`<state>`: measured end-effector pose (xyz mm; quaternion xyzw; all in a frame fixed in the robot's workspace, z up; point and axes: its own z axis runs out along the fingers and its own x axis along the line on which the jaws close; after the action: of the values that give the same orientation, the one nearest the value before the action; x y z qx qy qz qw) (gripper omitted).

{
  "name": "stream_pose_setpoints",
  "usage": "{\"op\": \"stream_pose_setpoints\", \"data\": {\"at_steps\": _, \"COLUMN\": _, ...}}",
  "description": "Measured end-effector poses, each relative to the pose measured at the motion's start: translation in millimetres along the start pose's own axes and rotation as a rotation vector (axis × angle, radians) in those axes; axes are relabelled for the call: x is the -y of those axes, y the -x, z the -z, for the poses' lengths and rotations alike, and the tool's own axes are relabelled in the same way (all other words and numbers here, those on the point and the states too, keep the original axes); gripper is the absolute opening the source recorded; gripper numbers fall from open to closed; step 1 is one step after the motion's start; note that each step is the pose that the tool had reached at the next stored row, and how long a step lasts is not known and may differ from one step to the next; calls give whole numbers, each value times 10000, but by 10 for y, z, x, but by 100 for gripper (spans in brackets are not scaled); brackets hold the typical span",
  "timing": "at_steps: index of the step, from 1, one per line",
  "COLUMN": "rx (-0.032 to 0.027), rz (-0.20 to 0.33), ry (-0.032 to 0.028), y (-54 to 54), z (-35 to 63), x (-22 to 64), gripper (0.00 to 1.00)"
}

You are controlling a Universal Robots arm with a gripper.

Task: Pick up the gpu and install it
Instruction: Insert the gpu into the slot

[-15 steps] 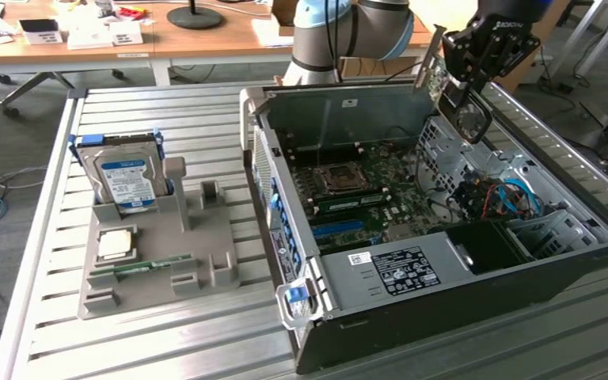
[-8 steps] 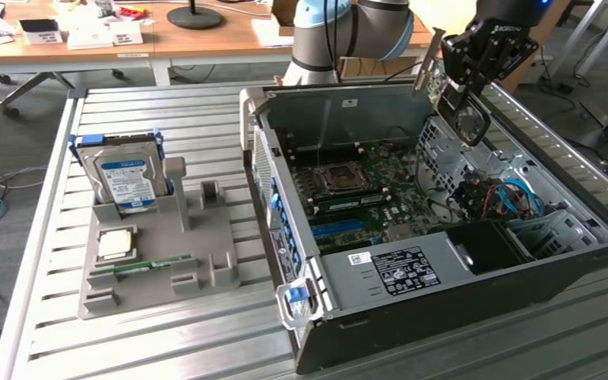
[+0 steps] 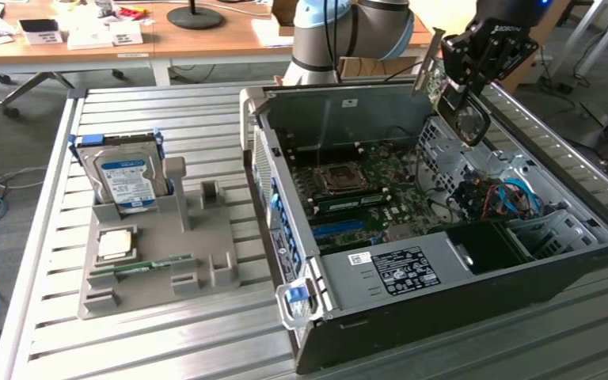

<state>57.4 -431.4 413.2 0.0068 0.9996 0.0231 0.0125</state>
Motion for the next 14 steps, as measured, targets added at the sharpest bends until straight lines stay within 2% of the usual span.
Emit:
{"op": "stream_pose_setpoints", "data": {"at_steps": 6, "rx": -7, "rz": 155, "ry": 4, "y": 0, "z": 0, "x": 0, "gripper": 27}}
{"op": "stream_pose_setpoints", "data": {"at_steps": 14, "rx": -61, "rz": 1314, "ry": 32, "y": 0, "z": -3, "x": 0, "gripper": 27}}
